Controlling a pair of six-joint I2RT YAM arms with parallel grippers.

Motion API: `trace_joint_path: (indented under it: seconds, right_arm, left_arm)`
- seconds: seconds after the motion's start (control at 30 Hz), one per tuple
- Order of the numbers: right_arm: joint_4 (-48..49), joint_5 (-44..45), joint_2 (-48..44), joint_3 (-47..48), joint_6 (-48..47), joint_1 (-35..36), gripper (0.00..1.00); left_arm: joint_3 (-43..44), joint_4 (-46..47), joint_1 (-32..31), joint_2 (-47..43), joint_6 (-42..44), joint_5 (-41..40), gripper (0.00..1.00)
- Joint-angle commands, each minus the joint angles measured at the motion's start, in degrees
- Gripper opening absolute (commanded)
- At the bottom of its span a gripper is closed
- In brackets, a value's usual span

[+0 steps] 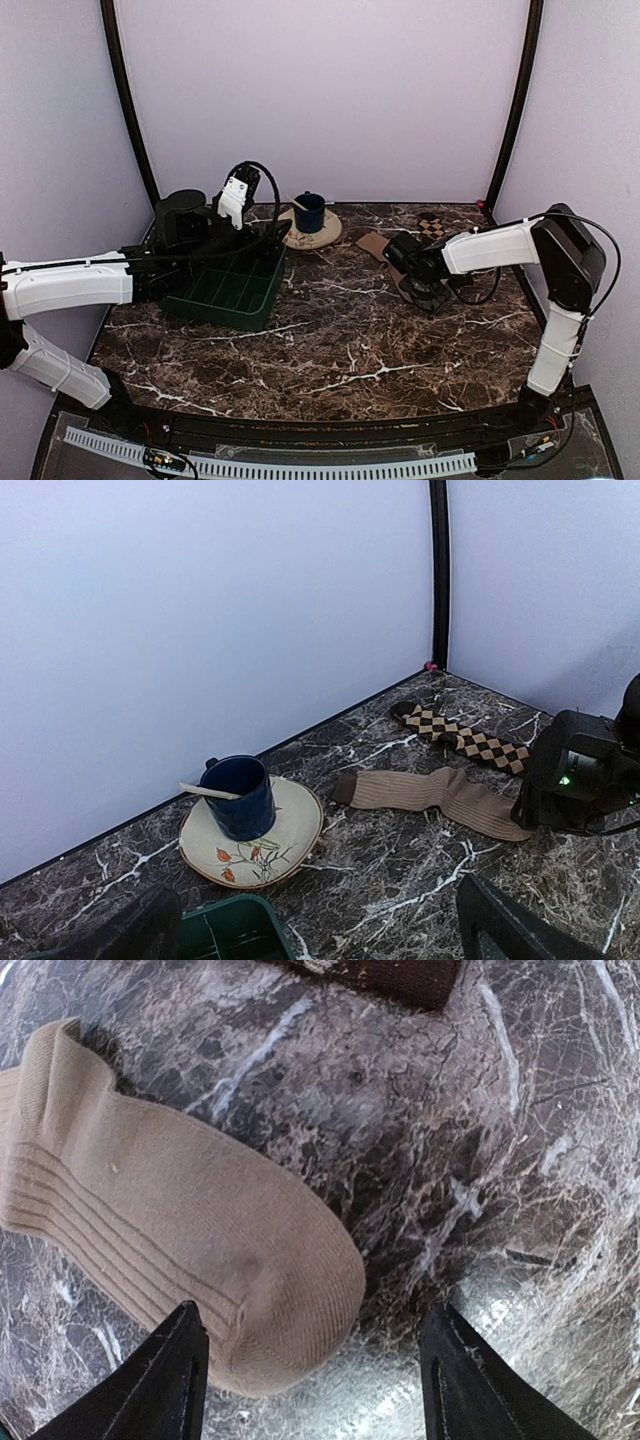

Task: Roll the socks
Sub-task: Move the sock to the center of the board.

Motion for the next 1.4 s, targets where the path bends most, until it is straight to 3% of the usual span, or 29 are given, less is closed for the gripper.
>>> trace_joint_path:
  seconds: [0.0,0.17,0.6,0.97,1.17,1.37]
  right_arm:
    - [1.3,-0.7,1.2,-0.7,-1.1,-1.2,0.66]
    - [2.4,-1.3,1.3,-1.0,-2.1,-1.9,0.61]
    - [2.5,-5.4,1.5,-3.2,-4.4,-2.5,0.39]
    - [1.0,-1.5,-3.8,-5.7,-7.8,0.9,0.16]
    - [-5.3,3.9,-4.0,-5.2,-9.4,5.8,0.14]
    - [-7.4,4.2,-8.0,-11.1,-5.4,10.3,0.12]
  left_arm:
    - [-0.9,2.8,-0.5,0.7,-1.0,0.5,0.98]
    - [-0.8,3.8,-0.5,1.5,-1.3,0.6,0.98]
    - [1.0,3.7,-0.6,3.0,-0.6,0.3,0.98]
    - [3.4,2.8,-0.7,7.1,0.2,1.3,0.98]
    - [5.6,2.7,-0.7,10.9,0.6,3.4,0.98]
    - [10.2,1.9,-0.8,16.8,0.4,7.5,0.98]
